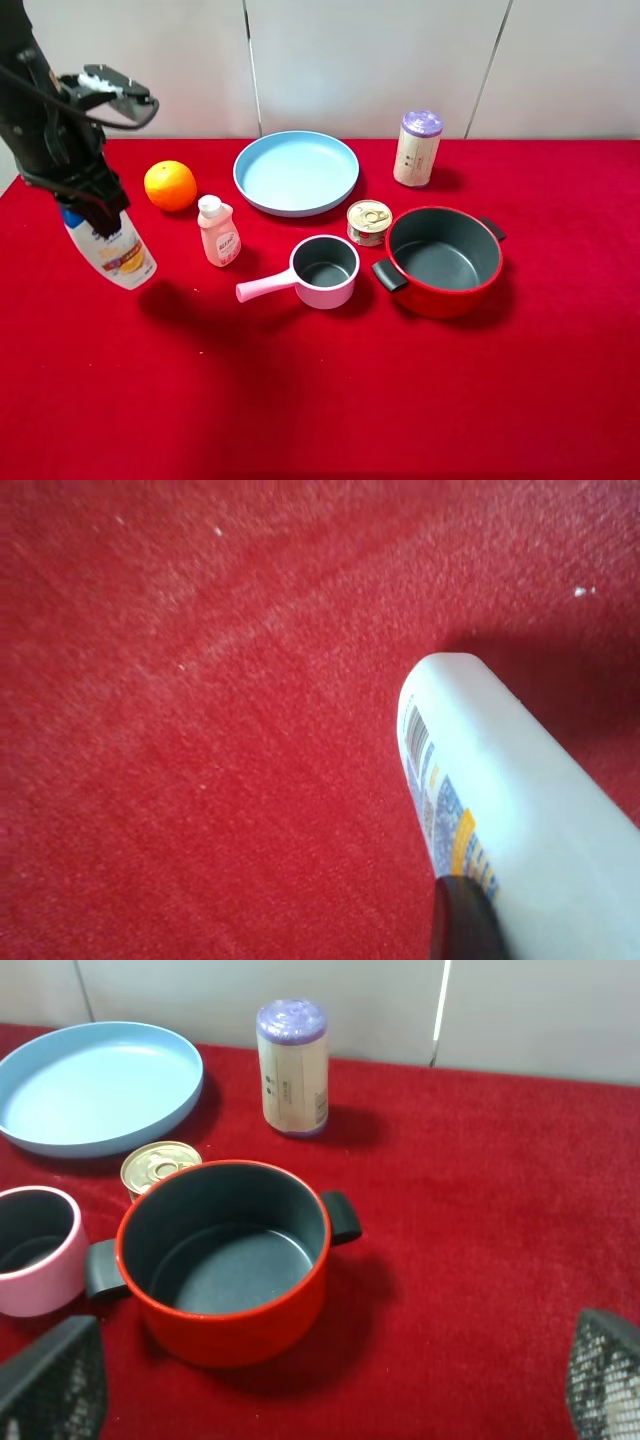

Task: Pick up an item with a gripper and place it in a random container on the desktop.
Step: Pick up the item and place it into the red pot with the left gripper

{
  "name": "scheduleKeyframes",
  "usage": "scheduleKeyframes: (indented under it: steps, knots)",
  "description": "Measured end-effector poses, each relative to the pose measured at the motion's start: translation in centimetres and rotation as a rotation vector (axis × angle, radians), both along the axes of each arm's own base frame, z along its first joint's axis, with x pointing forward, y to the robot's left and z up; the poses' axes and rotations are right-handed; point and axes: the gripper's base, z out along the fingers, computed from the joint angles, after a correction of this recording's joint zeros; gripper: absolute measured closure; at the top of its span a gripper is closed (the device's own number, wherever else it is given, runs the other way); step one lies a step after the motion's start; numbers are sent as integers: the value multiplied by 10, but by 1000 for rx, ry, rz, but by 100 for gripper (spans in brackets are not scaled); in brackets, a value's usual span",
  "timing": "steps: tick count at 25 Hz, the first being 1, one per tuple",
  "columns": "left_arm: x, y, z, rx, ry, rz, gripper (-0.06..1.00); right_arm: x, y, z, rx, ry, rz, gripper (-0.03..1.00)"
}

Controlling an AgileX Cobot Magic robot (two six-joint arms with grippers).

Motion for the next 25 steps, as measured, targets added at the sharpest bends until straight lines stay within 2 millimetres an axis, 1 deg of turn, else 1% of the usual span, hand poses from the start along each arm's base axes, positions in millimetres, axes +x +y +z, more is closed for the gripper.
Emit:
scheduleKeyframes:
  steps: [5,10,13,20,23,25]
  knots:
    - [7,-8,20,-76,-22,24,57,0,0,0,0,0,0,27]
    - [10,-13,37,-115,-15,32,57,0,0,0,0,0,0,27]
    - [10,-19,45,-129,-15,18,57,0,0,0,0,0,0,27]
    - [9,-48,70,-171,-66,-32,57,0,0,0,0,0,0,27]
    - [11,-63,72,-174,-55,-59,57,0,0,0,0,0,0,27]
    - [13,-75,71,-170,-39,-88,57,0,0,0,1,0,1,27]
